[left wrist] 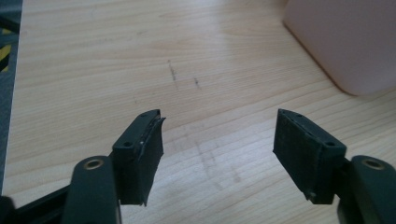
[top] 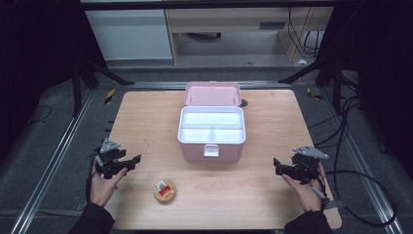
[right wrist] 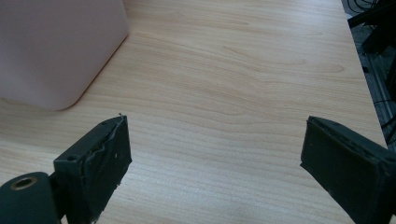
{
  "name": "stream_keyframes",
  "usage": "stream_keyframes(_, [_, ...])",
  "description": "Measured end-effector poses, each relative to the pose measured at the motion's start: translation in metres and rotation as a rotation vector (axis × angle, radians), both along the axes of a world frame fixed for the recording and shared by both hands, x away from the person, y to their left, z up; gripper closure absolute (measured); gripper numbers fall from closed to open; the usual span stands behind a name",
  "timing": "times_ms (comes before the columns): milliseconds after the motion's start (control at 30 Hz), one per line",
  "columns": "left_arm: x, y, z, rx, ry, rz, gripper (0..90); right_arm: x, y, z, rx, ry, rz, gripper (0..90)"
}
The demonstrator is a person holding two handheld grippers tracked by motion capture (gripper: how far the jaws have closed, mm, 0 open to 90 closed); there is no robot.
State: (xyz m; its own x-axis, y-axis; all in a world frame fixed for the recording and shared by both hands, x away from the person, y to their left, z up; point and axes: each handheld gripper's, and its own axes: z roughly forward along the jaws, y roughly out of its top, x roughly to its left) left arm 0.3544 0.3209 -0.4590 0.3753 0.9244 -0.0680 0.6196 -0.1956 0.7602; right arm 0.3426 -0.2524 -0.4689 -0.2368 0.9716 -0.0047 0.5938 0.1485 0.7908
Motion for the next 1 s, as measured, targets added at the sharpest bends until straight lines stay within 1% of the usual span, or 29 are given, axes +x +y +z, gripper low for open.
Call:
stream_keyframes(67, [-0.002, -0.003, 0.005, -0.003, -0.001, -0.020, 34.5, -0.001, 0.001, -0.001, 0.004, 0.007, 0.010, 9.7])
stream_keyframes(133, [-0.005, -0.007, 0.010, 0.005, 0.007, -0.047, 35.0, -0.002, 0.002, -0.002, -0.017, 0.010, 0.015, 10.2])
stream_keyframes(233, [-0.009, -0.014, 0.012, 0.030, 0.009, -0.078, 34.5, -0.002, 0.004, -0.001, -0.019, 0.022, 0.021, 9.7])
stream_keyframes(267, [-0.010, -0.017, 0.012, 0.048, 0.013, -0.088, 34.3, -0.002, 0.006, -0.001, -0.035, 0.026, 0.023, 9.5])
stream_keyframes(300, [-0.011, -0.019, 0.012, 0.054, 0.016, -0.102, 33.9, -0.003, 0.007, -0.001, -0.043, 0.018, 0.026, 10.2])
stream_keyframes(333, [-0.013, -0.022, 0.012, 0.060, 0.022, -0.116, 33.9, -0.003, 0.007, 0.000, -0.039, 0.019, 0.030, 10.0])
stream_keyframes(367, [-0.013, -0.022, 0.012, 0.060, 0.022, -0.116, 33.7, -0.003, 0.007, 0.000, -0.039, 0.019, 0.030, 10.0])
stream_keyframes(400, [-0.015, -0.028, 0.013, 0.083, 0.024, -0.139, 32.9, -0.003, 0.010, 0.000, -0.038, 0.023, 0.037, 9.8])
stream_keyframes(467, [-0.017, -0.034, 0.014, 0.100, 0.027, -0.159, 32.2, -0.003, 0.012, 0.000, -0.041, 0.022, 0.042, 9.8])
stream_keyframes(600, [-0.021, -0.044, 0.014, 0.121, 0.048, -0.191, 30.0, -0.003, 0.014, -0.001, -0.042, 0.031, 0.055, 9.8])
stream_keyframes(667, [-0.022, -0.046, 0.014, 0.124, 0.050, -0.198, 29.4, -0.003, 0.015, -0.001, -0.041, 0.035, 0.057, 9.8])
stream_keyframes(733, [-0.024, -0.053, 0.014, 0.125, 0.066, -0.223, 28.3, -0.003, 0.016, -0.003, -0.047, 0.042, 0.061, 9.8])
stream_keyframes(800, [-0.025, -0.054, 0.013, 0.126, 0.072, -0.230, 27.6, -0.003, 0.016, -0.003, -0.050, 0.049, 0.065, 9.8])
stream_keyframes(867, [-0.028, -0.061, 0.013, 0.139, 0.089, -0.259, 26.9, -0.003, 0.017, -0.005, -0.061, 0.060, 0.072, 9.7])
stream_keyframes(1000, [-0.032, -0.070, 0.013, 0.153, 0.117, -0.296, 25.3, -0.003, 0.016, -0.006, -0.069, 0.067, 0.073, 9.7])
